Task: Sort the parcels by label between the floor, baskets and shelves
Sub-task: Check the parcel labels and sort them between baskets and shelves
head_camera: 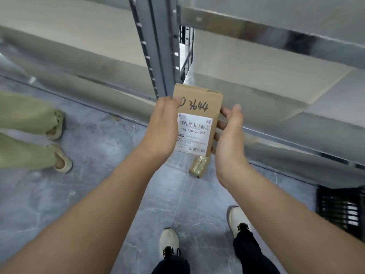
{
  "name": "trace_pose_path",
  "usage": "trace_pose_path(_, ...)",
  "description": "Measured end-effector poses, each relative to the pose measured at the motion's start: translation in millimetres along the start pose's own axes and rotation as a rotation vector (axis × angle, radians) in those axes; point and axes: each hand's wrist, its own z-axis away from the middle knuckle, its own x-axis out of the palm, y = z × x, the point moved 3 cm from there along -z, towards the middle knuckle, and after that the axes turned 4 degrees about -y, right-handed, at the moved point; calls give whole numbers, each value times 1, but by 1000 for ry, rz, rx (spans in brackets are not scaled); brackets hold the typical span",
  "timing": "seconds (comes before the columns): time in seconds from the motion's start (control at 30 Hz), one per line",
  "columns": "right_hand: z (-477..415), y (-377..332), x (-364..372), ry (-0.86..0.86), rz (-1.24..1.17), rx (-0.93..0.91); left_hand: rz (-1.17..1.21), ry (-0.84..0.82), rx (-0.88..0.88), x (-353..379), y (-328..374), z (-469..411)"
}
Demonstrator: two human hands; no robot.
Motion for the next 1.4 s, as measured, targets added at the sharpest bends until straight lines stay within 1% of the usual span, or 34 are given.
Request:
trace_pose_path(0.13,39,-56,11,32,-37,-107,12,-28,126,-19,70,27)
trace_pose_path(0.3,86,-122,19,29,-69,-181,12,-80,204,-40,145,67)
trace_pose_path(0.4,118,-164,22,16,-81,-247,15,-56,239,-50,192,91)
trace_pose_path(0.53,160,-219,23,3,-101,-349,88,-36,297,-60,246,124)
trace_pose_path(0.63,195,-260,20,11,-110,-448,129,-71,384,-62,286,151)
trace_pose_path(0.77,244,-312,12,7,-111,-547,124,-116,498,-61,343,189)
trace_pose_path(0.97,309,-384,-18,17,-84,-687,83,-200,686,-46,423,258)
trace_pose_path(1.13,357,-435,-60,18,-20,-819,74,-240,838,-14,477,315)
trace_pose_path(1.3,389,-479,-110,33,51,-939,112,-253,915,28,516,350)
trace_pose_path(1.4,406,-498,-144,43,66,-987,118,-274,932,59,536,373)
